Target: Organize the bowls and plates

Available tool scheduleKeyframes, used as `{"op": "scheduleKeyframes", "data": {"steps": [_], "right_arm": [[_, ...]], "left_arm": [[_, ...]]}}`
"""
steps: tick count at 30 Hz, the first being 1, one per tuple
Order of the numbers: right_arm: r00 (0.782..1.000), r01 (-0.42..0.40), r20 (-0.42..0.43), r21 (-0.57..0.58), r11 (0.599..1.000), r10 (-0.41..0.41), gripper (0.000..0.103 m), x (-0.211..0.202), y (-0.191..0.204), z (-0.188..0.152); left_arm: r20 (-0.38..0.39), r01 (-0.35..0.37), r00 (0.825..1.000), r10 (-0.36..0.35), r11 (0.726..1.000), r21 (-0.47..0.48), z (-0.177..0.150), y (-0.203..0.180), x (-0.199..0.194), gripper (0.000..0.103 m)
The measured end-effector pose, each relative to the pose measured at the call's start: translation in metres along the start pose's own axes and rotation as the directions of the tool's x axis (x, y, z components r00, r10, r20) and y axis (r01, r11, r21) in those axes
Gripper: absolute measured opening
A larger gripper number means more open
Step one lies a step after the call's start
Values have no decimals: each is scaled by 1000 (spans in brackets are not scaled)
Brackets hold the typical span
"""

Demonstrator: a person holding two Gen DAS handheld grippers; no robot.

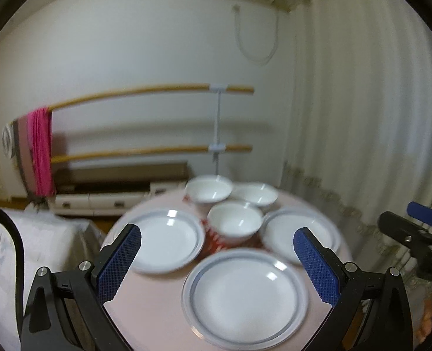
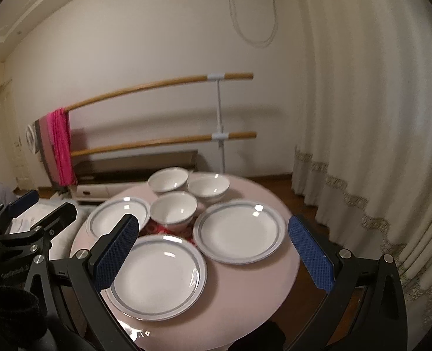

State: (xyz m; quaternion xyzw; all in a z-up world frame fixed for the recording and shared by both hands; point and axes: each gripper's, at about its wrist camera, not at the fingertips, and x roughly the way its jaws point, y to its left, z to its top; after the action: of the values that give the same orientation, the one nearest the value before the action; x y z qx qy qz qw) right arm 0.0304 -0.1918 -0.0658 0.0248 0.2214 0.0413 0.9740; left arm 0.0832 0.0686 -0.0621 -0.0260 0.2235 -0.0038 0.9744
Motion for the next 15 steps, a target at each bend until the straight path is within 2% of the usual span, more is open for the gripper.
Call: {"op": "scheduleKeyframes", "data": {"steps": [3, 7, 10, 15], "right_arm": [[996, -23, -82, 15, 1000, 24, 103, 30, -5, -15], [979, -55, -195, 40, 998, 62, 103, 69, -9, -40], [961, -83, -258, 73, 994, 99, 103, 91, -12, -59], [920, -134, -351, 143, 981, 177, 92, 124, -17, -81]], "left_arm": [[-101, -19, 995, 18, 1000, -15, -15, 12, 26, 102], [-244, -7, 970, -10, 998, -70, -36, 24, 60, 102], [-310, -15, 951, -12, 996, -86, -42, 29, 78, 102], [-393, -16, 919, -39, 990, -138, -43, 41, 108, 102]]}}
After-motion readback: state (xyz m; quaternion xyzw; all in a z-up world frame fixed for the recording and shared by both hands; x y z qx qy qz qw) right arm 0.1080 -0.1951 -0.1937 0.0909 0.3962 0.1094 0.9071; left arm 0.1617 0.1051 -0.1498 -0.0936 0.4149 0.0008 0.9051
